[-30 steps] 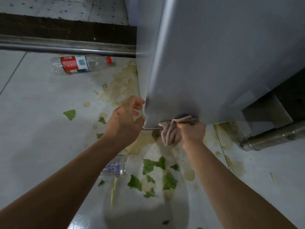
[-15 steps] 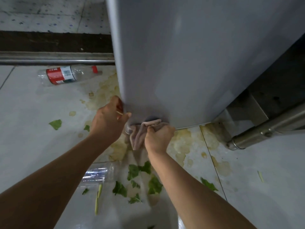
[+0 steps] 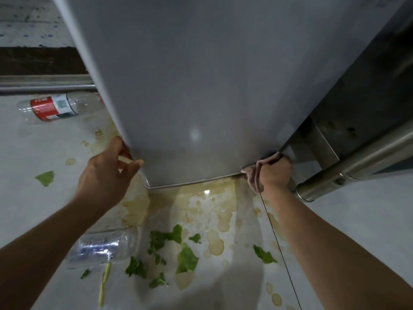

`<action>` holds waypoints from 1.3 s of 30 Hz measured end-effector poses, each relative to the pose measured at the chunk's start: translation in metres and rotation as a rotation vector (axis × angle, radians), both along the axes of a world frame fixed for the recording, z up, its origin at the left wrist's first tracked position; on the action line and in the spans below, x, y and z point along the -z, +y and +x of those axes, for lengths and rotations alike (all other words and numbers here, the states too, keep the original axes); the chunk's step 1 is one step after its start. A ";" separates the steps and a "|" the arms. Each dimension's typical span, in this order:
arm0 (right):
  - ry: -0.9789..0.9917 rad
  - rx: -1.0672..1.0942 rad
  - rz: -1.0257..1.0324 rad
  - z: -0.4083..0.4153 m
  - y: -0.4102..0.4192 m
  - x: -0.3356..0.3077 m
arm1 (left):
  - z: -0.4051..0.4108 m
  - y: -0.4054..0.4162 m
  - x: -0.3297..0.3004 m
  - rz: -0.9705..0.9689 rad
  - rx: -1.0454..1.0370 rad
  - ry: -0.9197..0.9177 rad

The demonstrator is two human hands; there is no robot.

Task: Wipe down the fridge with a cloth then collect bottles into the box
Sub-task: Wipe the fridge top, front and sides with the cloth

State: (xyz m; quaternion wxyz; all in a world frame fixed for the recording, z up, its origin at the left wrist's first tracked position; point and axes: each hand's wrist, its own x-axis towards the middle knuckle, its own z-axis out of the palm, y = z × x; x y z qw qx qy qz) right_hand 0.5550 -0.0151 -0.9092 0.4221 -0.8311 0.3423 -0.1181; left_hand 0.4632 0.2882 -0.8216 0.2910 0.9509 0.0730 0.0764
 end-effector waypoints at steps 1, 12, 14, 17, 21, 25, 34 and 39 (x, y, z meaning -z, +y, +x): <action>0.006 -0.002 0.016 0.001 -0.003 0.001 | 0.000 0.000 0.001 0.004 0.002 -0.009; 0.049 0.075 0.094 -0.003 0.013 0.003 | 0.002 0.001 0.011 -0.026 0.005 -0.046; 0.014 0.111 0.104 -0.006 0.017 0.003 | 0.003 0.000 0.013 -0.034 0.006 -0.052; -0.090 0.190 0.168 -0.013 0.027 0.003 | 0.003 0.001 0.013 -0.051 0.004 -0.057; -0.147 0.211 0.176 -0.022 0.047 0.004 | 0.003 0.001 0.015 -0.061 0.008 -0.080; -0.147 0.188 0.201 -0.035 0.073 -0.001 | 0.004 0.001 0.017 -0.067 0.006 -0.084; -0.105 0.095 0.314 -0.063 0.132 -0.006 | 0.006 0.002 0.009 -0.120 -0.002 -0.054; -0.121 -0.002 0.317 -0.082 0.163 -0.013 | 0.005 0.006 0.007 -0.146 0.034 -0.046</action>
